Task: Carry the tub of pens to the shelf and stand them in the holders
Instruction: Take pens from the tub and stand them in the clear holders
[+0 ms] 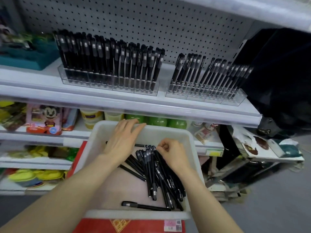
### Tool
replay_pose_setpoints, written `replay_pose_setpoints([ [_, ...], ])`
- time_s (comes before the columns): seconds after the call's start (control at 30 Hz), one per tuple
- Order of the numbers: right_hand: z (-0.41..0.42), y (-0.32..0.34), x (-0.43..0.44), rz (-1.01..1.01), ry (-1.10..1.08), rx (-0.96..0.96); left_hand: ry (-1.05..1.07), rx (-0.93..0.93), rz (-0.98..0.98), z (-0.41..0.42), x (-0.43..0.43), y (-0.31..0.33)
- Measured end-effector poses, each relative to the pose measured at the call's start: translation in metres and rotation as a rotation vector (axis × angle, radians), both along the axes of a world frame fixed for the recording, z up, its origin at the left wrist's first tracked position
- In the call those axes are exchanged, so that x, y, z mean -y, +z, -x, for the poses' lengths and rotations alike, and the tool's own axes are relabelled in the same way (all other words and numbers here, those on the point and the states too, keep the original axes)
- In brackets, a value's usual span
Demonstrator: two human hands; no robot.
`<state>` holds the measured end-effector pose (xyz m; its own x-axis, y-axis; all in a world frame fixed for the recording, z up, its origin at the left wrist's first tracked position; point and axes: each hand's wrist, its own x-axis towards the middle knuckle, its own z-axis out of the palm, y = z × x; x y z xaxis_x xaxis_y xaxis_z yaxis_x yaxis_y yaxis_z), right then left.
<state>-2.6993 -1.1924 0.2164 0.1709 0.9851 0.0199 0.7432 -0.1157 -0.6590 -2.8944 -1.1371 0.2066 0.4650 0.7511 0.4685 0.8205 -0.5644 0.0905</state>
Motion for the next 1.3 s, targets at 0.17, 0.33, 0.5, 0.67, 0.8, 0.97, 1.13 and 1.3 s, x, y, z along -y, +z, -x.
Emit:
replay_pose_setpoints([
  [0.17,0.012,-0.007,0.004,0.158,0.1,0.273,-0.012,-0.03,0.065,-0.002,-0.005,-0.008],
  [0.33,0.016,-0.006,0.002,0.235,0.116,0.278,-0.023,-0.005,0.074,-0.003,-0.003,-0.007],
  [0.5,0.006,-0.001,-0.004,0.289,0.021,-0.002,-0.056,0.06,0.094,-0.003,-0.005,-0.005],
  [0.67,-0.009,0.038,-0.008,0.022,-0.091,-0.348,-0.108,0.191,0.162,-0.01,0.009,0.02],
  [0.8,-0.01,0.074,-0.011,-0.227,-0.161,-0.674,-0.187,0.137,0.309,-0.032,0.021,0.047],
  [0.97,-0.021,0.089,-0.015,-0.375,-0.209,-0.564,-0.192,0.256,0.304,-0.049,0.016,0.072],
  [1.13,-0.044,0.099,-0.022,-0.672,0.105,0.381,-0.144,0.114,0.163,-0.062,0.0,0.098],
  [1.3,-0.059,0.115,-0.035,-0.637,0.235,0.506,-0.143,0.049,0.061,-0.08,-0.015,0.123],
])
